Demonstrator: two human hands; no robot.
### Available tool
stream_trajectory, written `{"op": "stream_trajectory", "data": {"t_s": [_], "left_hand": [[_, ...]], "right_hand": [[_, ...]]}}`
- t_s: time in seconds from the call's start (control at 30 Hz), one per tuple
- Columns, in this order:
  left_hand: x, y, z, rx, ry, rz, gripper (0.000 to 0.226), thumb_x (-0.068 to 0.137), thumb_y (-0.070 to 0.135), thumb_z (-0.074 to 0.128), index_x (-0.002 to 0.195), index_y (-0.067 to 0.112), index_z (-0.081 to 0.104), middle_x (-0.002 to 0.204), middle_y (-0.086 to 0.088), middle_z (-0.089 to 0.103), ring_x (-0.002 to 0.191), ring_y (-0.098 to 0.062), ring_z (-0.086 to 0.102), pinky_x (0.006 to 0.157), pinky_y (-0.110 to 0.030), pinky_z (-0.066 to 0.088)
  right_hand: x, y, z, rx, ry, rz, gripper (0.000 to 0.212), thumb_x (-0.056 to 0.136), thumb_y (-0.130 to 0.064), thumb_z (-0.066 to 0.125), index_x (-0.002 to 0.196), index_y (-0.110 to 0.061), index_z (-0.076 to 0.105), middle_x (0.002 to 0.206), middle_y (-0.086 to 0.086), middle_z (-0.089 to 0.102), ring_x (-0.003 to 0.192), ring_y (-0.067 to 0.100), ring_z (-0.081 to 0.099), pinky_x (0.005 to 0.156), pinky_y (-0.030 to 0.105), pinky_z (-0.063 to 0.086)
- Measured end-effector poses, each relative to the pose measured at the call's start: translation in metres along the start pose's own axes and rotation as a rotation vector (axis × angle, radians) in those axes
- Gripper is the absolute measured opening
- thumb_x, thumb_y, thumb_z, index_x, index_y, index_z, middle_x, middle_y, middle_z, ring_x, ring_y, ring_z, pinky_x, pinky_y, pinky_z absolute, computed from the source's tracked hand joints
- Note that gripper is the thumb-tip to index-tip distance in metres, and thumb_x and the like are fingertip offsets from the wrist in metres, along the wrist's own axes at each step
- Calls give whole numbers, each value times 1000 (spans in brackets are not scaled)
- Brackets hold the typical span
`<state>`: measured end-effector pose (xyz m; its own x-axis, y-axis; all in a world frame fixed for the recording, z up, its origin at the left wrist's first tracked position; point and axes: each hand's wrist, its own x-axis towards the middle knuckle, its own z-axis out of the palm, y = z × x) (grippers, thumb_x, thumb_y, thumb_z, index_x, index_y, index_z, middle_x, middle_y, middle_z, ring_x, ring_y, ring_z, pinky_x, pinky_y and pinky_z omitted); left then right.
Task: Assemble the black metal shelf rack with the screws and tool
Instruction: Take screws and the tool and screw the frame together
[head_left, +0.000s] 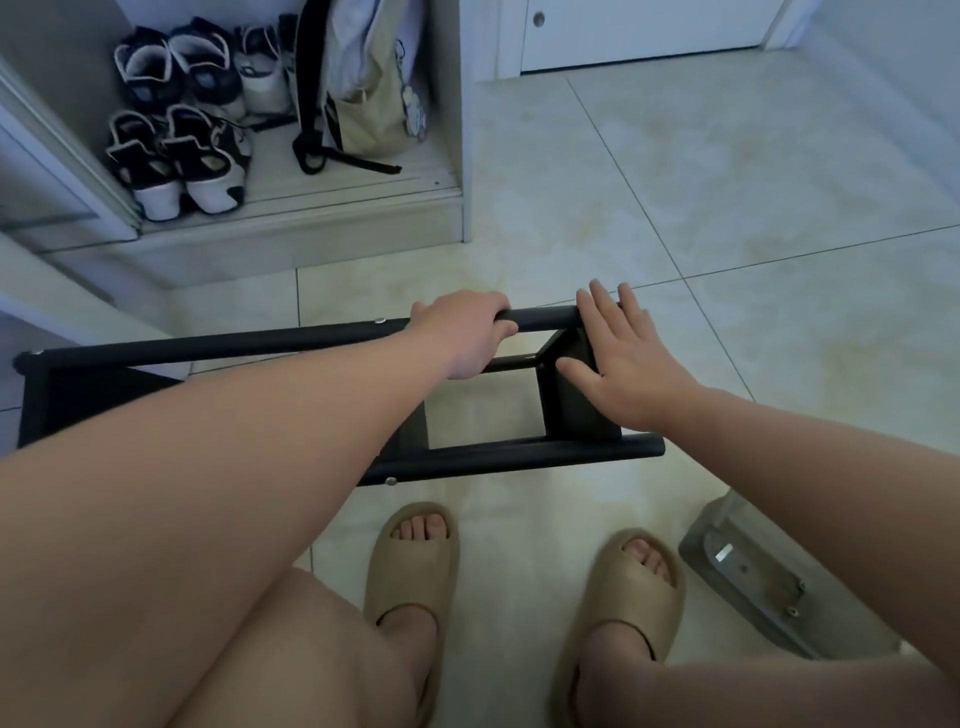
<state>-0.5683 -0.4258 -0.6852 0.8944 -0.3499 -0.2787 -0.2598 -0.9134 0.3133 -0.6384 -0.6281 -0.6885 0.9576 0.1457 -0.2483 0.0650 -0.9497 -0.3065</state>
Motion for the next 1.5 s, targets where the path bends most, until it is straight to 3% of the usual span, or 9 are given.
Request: {"op": "stream_trajectory", "data": {"t_s": [0.1, 0.2, 0.37, 0.53, 0.7, 1.1, 1.27, 1.37, 1.5], "left_hand": [[15, -4, 3, 80, 79, -53, 30, 106, 45, 32, 119, 29, 54, 111, 0, 56, 107, -28, 50, 83, -44, 29], [31, -6, 8, 117, 118, -119, 32, 106, 44, 30, 125, 29, 52, 120, -4, 55, 114, -30, 49, 96, -50, 31], [41, -10, 22, 161, 136, -145, 35, 106, 39, 31, 135, 26, 43, 136, -6, 50, 127, -30, 41, 112, -54, 20], [30, -8, 20, 134, 70, -137, 58, 105, 47, 29, 157, 29, 11, 166, -7, 14, 153, -31, 3, 120, -57, 0], [-1, 11, 10, 201, 48, -25, 63, 104, 54, 26, 158, 32, 2, 168, -5, -4, 153, -32, -9, 122, -57, 0], [-42, 157, 41, 209, -26, 415, 63, 103, 54, 31, 158, 27, 17, 168, -3, -1, 154, -27, -7, 124, -46, 5], [-29, 216, 83, 176, -115, 627, 54, 104, 44, 40, 152, 22, 32, 165, -5, 19, 152, -24, 13, 122, -41, 19], [-14, 236, 124, 117, -315, 568, 51, 103, 39, 43, 150, 21, 34, 156, -5, 34, 140, -28, 36, 110, -46, 38], [4, 243, 185, -10, -587, 323, 60, 101, 40, 49, 152, 17, 28, 148, -11, 48, 134, -31, 47, 108, -42, 40]], "right_hand": [[24, 1, 9, 0, 33, 2, 82, 102, -57, 34, 163, -17, -3, 170, -1, -13, 155, 25, -19, 125, 44, -6], [48, 2, 17, 25, 44, 36, 86, 98, -65, 29, 163, -19, -4, 170, -3, -16, 154, 24, -22, 125, 45, -7], [71, 4, 27, 56, 50, 62, 89, 95, -70, 25, 163, -20, -5, 169, -4, -18, 154, 23, -24, 125, 44, -8], [58, 9, 11, 69, -5, 53, 88, 95, -71, 24, 163, -23, -3, 170, -7, -16, 154, 20, -24, 124, 42, -8], [6, 23, -18, 4, -21, 54, 82, 99, -66, 26, 163, -23, -3, 170, -8, -14, 154, 19, -23, 125, 41, -8], [-162, 131, -28, -70, -163, 345, 74, 104, -57, 34, 164, -25, 3, 171, -4, -4, 157, 23, -12, 127, 42, 1], [-188, 188, 2, 35, -311, 483, 68, 105, -50, 44, 163, -23, 19, 166, 6, 30, 151, 25, 28, 120, 35, 24], [-188, 221, 33, 15, -459, 526, 60, 106, -47, 43, 160, -28, 27, 157, 9, 44, 142, 29, 43, 111, 36, 36], [-178, 258, 82, -21, -588, 511, 53, 106, -40, 45, 155, -23, 38, 152, 7, 51, 138, 29, 48, 110, 36, 41]]}}
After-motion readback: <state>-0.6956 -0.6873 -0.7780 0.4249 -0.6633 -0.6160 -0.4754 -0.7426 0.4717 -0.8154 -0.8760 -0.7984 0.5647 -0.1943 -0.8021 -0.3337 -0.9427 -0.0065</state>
